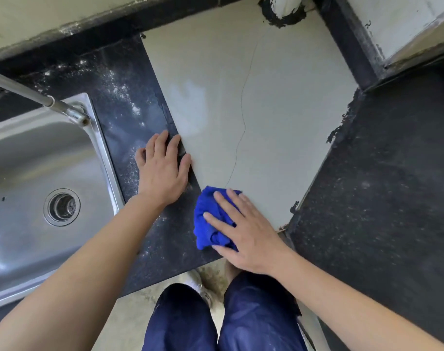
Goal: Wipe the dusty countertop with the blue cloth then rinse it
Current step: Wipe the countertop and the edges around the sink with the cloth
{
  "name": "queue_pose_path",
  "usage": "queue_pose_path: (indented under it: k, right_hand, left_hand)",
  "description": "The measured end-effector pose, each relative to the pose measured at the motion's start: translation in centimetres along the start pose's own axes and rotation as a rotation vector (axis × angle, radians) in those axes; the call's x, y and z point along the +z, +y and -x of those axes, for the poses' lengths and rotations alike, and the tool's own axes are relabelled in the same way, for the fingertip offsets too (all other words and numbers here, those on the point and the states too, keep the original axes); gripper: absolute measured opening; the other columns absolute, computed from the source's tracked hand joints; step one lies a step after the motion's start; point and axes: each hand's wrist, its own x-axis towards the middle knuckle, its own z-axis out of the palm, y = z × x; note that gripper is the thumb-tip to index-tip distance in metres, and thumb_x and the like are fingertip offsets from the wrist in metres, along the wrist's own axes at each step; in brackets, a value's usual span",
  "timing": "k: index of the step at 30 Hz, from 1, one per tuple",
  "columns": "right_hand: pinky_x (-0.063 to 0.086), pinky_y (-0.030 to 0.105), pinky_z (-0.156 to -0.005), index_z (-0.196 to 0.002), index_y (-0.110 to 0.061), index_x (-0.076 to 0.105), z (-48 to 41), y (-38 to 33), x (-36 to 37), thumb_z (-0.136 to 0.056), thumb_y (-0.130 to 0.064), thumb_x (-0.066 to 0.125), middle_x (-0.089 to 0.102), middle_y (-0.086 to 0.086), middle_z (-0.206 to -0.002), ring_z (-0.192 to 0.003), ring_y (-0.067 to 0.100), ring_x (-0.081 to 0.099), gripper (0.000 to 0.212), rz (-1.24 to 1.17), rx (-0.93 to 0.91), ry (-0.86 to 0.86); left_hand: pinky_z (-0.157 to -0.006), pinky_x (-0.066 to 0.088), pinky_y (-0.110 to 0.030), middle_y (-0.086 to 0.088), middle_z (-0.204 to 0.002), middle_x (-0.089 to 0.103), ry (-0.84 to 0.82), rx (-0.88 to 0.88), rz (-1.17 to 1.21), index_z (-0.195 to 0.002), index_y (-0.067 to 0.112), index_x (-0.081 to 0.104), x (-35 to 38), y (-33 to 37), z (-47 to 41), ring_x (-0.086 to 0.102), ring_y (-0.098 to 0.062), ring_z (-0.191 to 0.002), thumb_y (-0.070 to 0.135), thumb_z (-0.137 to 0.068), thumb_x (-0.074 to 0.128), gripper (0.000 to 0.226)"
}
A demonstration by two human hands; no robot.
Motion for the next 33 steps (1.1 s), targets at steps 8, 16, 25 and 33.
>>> queue_pose_path:
  k: [8,16,25,33]
  right_hand:
    - [0.004,0.044,-0.124,-0.156,-0.030,0.026,-8.2,4.8,-3.2,-0.099,-0.059,0.037,0.008,0.010,-0.166,-0.152,0.034,0.007,0.065,0.028,0.616,0.116]
    - [0.013,0.052,-0.122,-0.153,-0.029,0.035,-3.1,-10.5,4.6,-0.095,-0.058,0.044,0.014,0.013,-0.165,-0.151,0.039,0.009,0.065,0.020,0.440,0.086]
    - [0.006,0.049,-0.124,-0.157,-0.036,0.021,-2.3,-12.0,4.6,-0.095,-0.068,0.032,0.003,0.009,-0.167,-0.152,0.034,0.001,0.070,0.094,0.412,-0.034]
    - [-0.001,0.051,-0.123,-0.158,-0.036,0.012,-18.5,-10.3,3.4,-0.097,-0.065,0.029,-0.005,0.013,-0.166,-0.151,0.039,-0.006,0.069,0.117,0.448,-0.005]
  left_hand:
    - [-0.115,0.017,-0.054,-0.012,-0.161,0.022,0.071,-0.026,-0.039,-0.146,0.015,0.039,-1.2,-7.1,9.6,0.020,-0.031,-0.147,0.047,-0.099,0.033,0.058]
    - [-0.115,0.011,-0.058,-0.016,-0.161,0.020,0.029,-0.131,-0.029,-0.150,0.012,0.031,0.8,-12.7,16.3,0.017,-0.032,-0.147,0.052,-0.099,0.028,0.065]
    - [-0.116,0.016,-0.054,-0.012,-0.158,0.032,-0.045,-0.171,-0.048,-0.146,0.020,0.039,2.1,-14.1,16.4,0.025,-0.030,-0.145,0.057,-0.095,0.019,0.066]
    - [-0.112,0.026,-0.053,-0.012,-0.153,0.039,-0.029,-0.184,-0.036,-0.144,0.020,0.040,2.4,-14.4,16.3,0.034,-0.032,-0.140,0.056,-0.096,0.024,0.062]
